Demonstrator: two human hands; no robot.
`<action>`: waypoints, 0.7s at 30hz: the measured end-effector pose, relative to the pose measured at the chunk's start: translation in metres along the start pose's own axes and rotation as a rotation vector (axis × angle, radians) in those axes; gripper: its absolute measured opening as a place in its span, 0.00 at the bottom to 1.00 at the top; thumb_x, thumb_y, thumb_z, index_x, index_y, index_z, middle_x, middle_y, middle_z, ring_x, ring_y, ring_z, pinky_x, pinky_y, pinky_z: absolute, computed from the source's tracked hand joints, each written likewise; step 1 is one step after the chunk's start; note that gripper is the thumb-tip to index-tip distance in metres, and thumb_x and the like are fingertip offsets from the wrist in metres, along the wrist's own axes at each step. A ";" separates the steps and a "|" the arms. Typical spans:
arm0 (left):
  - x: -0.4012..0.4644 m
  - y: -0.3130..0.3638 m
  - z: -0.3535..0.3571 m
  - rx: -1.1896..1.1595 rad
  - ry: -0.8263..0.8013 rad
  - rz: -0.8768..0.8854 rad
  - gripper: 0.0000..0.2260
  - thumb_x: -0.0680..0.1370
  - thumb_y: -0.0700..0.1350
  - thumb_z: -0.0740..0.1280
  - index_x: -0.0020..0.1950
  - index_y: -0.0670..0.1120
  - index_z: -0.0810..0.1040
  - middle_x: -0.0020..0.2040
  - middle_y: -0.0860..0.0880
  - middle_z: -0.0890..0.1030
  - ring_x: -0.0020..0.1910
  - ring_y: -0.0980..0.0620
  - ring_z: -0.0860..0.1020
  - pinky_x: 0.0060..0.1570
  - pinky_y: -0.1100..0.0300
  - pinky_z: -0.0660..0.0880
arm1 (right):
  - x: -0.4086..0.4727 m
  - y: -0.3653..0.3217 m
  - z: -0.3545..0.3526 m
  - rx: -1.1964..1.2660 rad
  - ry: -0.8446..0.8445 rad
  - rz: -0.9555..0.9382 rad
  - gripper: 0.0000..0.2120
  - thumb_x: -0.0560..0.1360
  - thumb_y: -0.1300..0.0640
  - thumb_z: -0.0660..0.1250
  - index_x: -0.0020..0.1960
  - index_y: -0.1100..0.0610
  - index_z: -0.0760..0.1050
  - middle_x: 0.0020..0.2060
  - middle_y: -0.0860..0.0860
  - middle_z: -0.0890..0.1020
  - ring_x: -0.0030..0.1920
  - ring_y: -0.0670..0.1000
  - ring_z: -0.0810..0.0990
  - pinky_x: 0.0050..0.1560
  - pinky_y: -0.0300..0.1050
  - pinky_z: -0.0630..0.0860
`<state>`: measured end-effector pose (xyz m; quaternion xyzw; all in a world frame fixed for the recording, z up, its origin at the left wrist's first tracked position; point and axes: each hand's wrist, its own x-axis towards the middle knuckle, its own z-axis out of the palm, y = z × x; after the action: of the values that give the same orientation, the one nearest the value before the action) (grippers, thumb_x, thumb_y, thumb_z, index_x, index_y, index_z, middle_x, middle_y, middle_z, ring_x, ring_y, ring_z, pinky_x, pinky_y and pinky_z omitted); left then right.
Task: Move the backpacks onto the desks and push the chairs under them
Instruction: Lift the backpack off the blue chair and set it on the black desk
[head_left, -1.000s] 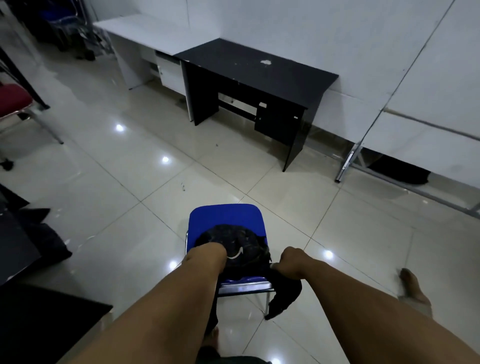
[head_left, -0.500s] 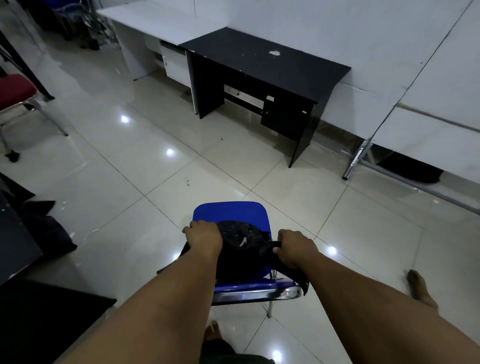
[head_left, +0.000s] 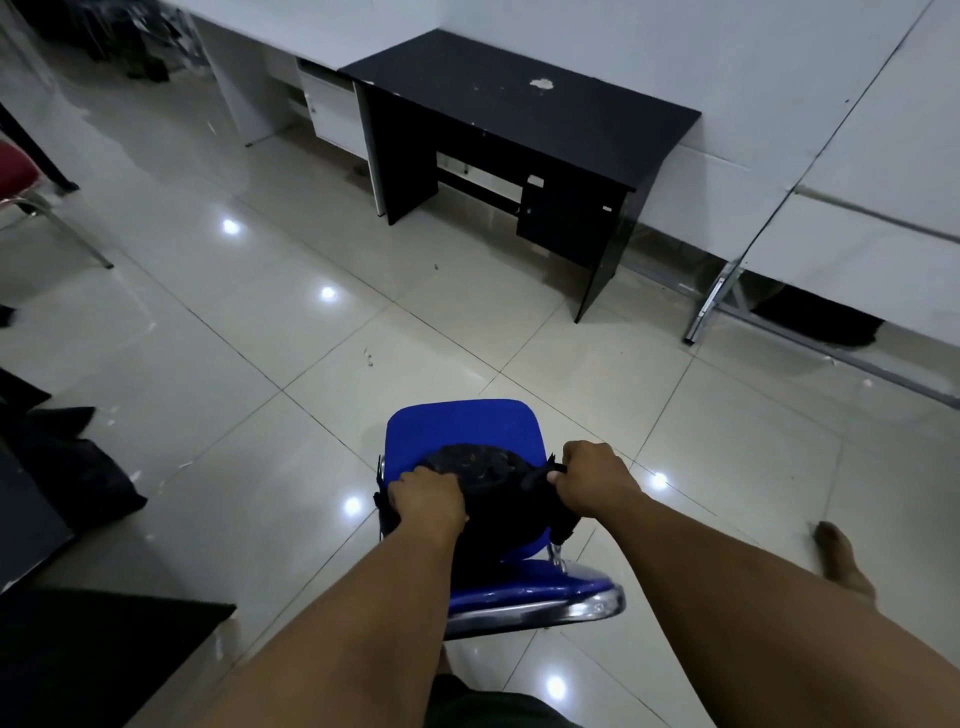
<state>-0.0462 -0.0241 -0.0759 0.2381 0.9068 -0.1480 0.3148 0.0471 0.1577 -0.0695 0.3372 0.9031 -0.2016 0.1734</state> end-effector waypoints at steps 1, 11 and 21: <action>0.002 0.000 0.001 0.047 0.078 0.017 0.27 0.75 0.60 0.68 0.70 0.49 0.72 0.68 0.43 0.67 0.67 0.43 0.68 0.64 0.49 0.67 | 0.001 0.000 0.001 0.007 -0.005 0.009 0.10 0.77 0.47 0.67 0.48 0.53 0.71 0.45 0.52 0.75 0.42 0.51 0.76 0.38 0.44 0.70; 0.011 0.020 -0.035 -0.203 0.267 0.215 0.13 0.72 0.51 0.69 0.53 0.47 0.77 0.49 0.47 0.78 0.45 0.46 0.78 0.43 0.54 0.76 | 0.004 0.023 -0.015 -0.068 -0.218 0.101 0.13 0.77 0.48 0.65 0.50 0.58 0.73 0.41 0.52 0.76 0.43 0.52 0.78 0.40 0.44 0.73; 0.012 0.129 -0.109 -0.400 0.554 0.125 0.05 0.69 0.43 0.67 0.40 0.47 0.72 0.41 0.47 0.77 0.38 0.46 0.75 0.36 0.56 0.71 | 0.023 0.031 -0.068 0.119 -0.253 -0.242 0.12 0.77 0.49 0.65 0.53 0.55 0.79 0.47 0.54 0.83 0.49 0.54 0.80 0.54 0.51 0.78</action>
<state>-0.0410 0.1343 -0.0166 0.2581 0.9525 0.1225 0.1058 0.0397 0.2248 -0.0294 0.2077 0.8945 -0.3149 0.2400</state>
